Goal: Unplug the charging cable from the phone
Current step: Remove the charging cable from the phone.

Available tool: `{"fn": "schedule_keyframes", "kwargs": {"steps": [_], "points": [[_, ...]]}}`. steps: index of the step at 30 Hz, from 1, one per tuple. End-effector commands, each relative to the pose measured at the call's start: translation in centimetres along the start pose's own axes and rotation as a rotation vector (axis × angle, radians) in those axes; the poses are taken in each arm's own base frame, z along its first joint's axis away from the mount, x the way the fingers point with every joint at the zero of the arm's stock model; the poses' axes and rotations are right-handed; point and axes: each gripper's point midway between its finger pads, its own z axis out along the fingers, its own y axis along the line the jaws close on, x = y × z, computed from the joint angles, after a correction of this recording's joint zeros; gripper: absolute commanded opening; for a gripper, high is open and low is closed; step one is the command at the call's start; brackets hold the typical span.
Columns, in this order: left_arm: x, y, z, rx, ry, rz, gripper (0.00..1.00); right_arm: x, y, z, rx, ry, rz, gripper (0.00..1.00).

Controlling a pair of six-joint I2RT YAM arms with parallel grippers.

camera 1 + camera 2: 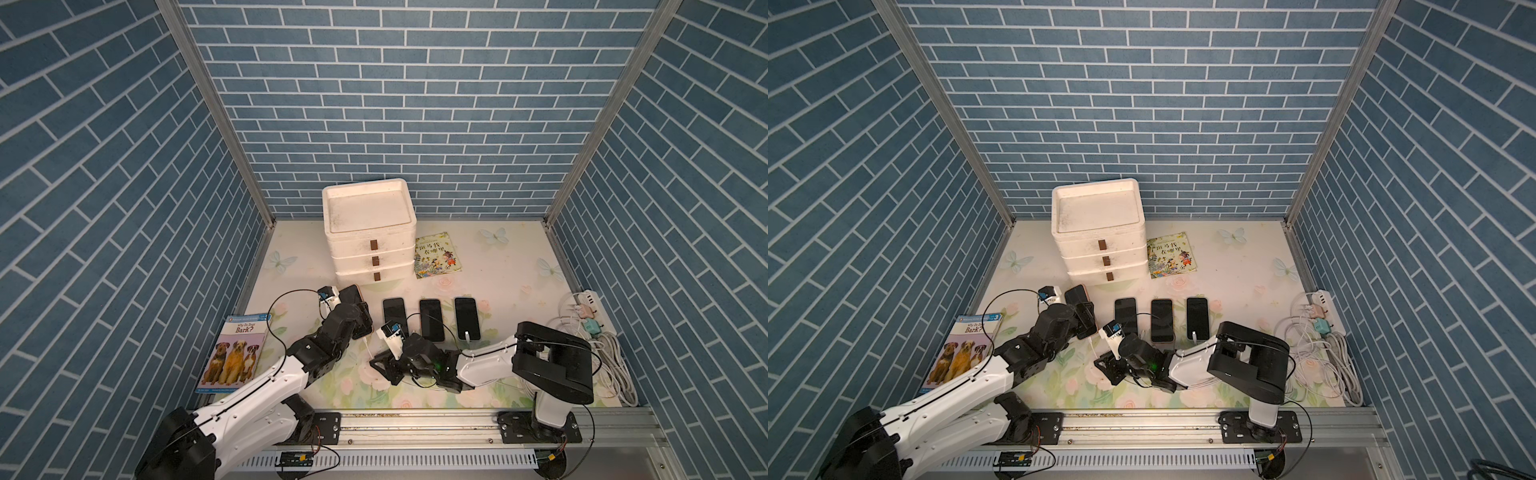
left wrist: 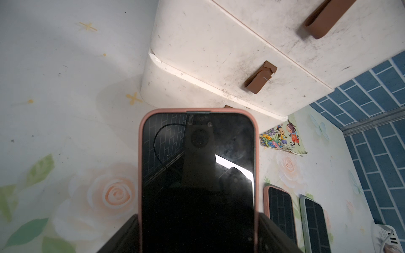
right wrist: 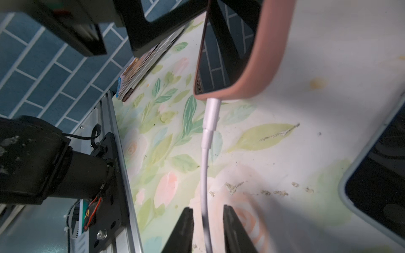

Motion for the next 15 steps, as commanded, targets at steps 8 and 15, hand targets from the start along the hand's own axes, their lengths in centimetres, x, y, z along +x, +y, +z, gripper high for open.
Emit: {"fn": "schedule_keyframes", "kwargs": {"steps": [8, 15], "points": [[-1.19, -1.0, -0.15, 0.041, -0.046, -0.031, 0.0, -0.55, -0.03, 0.25, 0.006, -0.009, -0.008, 0.1], [-1.46, -0.97, -0.18, 0.038, -0.059, -0.032, 0.0, -0.38, -0.04, 0.1, 0.005, -0.003, -0.017, 0.03]]}}
